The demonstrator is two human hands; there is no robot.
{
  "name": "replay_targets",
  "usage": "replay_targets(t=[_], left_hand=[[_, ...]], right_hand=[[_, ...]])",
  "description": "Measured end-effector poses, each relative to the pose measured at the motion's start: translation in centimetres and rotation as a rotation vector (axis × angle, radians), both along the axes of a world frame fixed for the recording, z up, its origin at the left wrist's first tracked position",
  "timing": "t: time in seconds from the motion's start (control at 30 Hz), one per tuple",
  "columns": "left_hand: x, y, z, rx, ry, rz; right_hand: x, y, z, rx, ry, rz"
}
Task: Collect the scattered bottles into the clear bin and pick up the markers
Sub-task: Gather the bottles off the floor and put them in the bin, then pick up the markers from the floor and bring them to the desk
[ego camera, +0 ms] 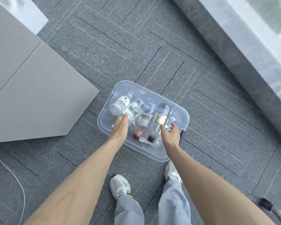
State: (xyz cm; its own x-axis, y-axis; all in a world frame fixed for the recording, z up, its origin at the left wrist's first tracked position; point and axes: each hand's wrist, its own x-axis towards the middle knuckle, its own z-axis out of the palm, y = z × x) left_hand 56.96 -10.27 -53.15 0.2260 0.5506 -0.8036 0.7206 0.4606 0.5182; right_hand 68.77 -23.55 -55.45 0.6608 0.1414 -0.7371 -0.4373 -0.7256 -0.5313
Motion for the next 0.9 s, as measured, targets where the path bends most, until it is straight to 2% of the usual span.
replay_targets(t=[0.23, 0.37, 0.7, 0.9], left_hand=[[0.4, -0.2, 5.1, -0.014, -0.032, 0.085], [-0.2, -0.7, 9.0, -0.014, -0.046, 0.162], [-4.4, -3.3, 22.7, -0.07, -0.08, 0.571], [-8.0, -5.5, 25.9, -0.009, -0.123, 0.761]], right_hand=[[1.0, 1.2, 7.1, 0.052, -0.062, 0.148], [0.6, 2.5, 11.6, 0.103, -0.036, 0.24], [-3.8, 2.0, 24.9, 0.18, 0.059, 0.402], [-7.0, 2.0, 27.5, 0.223, 0.098, 0.588]])
